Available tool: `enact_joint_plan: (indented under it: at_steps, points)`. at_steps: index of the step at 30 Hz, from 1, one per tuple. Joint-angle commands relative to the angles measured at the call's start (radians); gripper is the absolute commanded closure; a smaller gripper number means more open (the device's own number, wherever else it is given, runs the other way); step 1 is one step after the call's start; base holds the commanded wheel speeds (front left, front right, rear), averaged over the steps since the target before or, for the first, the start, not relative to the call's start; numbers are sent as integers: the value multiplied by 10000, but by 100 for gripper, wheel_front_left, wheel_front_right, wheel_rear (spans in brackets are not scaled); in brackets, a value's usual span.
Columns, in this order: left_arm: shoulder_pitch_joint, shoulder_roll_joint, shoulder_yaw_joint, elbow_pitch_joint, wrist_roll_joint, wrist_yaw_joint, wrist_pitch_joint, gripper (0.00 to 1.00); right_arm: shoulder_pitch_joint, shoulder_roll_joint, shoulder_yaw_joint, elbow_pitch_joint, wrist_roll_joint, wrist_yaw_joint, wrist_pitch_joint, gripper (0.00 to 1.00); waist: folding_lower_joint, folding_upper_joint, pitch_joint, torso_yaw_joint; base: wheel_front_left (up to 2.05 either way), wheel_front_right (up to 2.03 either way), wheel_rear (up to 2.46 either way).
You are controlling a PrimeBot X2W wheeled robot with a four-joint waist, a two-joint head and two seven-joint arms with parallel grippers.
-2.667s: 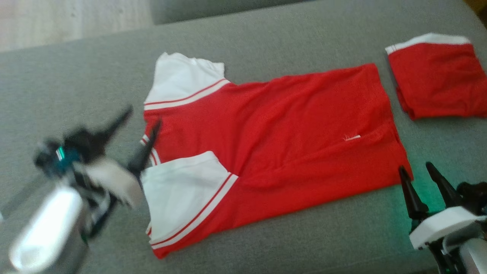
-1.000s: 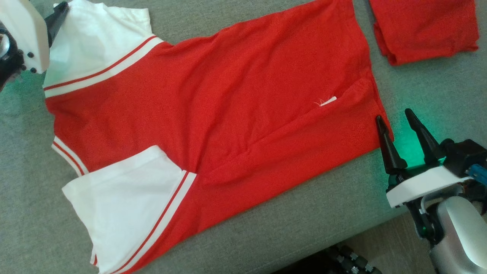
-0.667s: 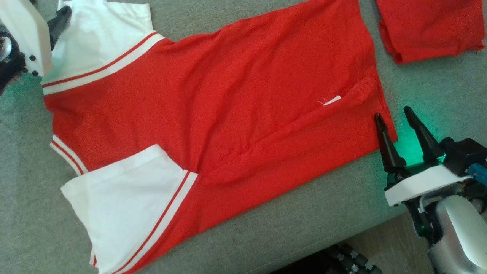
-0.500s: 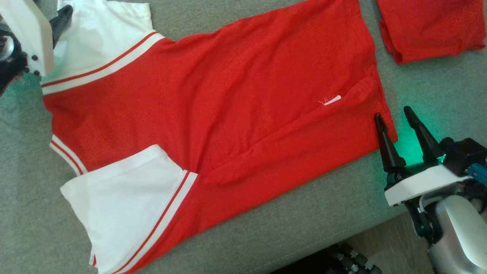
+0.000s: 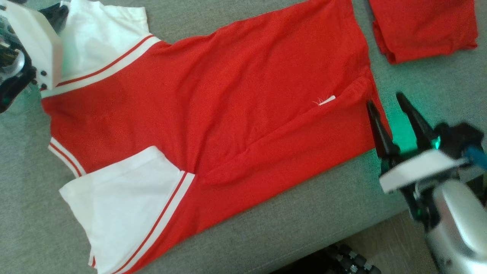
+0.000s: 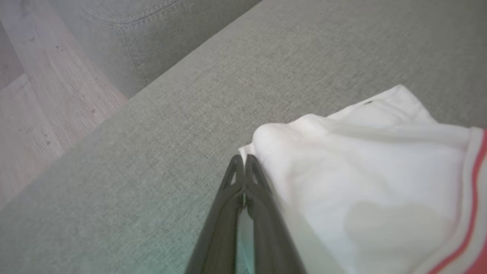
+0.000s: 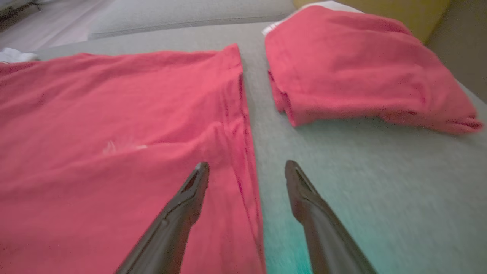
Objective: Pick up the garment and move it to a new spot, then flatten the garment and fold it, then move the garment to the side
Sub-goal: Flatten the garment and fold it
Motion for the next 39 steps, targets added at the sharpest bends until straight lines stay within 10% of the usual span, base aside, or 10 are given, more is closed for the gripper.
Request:
enact_joint_plan:
  at_steps: [1, 14, 35, 39]
  points:
    - [-568, 427, 307, -129, 194, 16, -441, 100, -430, -389, 301, -340, 237, -9, 257, 0, 0, 0, -92, 54, 0, 0, 0]
    - [-1248, -46, -386, 299, 531, 15, -2391, 100, -5005, -834, 1918, 2448, 1725, -9, 3807, 0, 0, 0, -195, 725, 0, 0, 0]
    - [-1929, -296, -1587, 573, -44, 15, -3155, 100, -7497, -696, 3624, 5549, 3144, -9, 3451, 0, 0, 0, -114, 1244, 0, 0, 0]
    - [-2022, -330, -1780, 658, -153, 15, -3247, 100, -7665, -755, 3898, 5839, 3343, -9, 3264, 32, 0, 0, -110, 1308, 0, 0, 0]
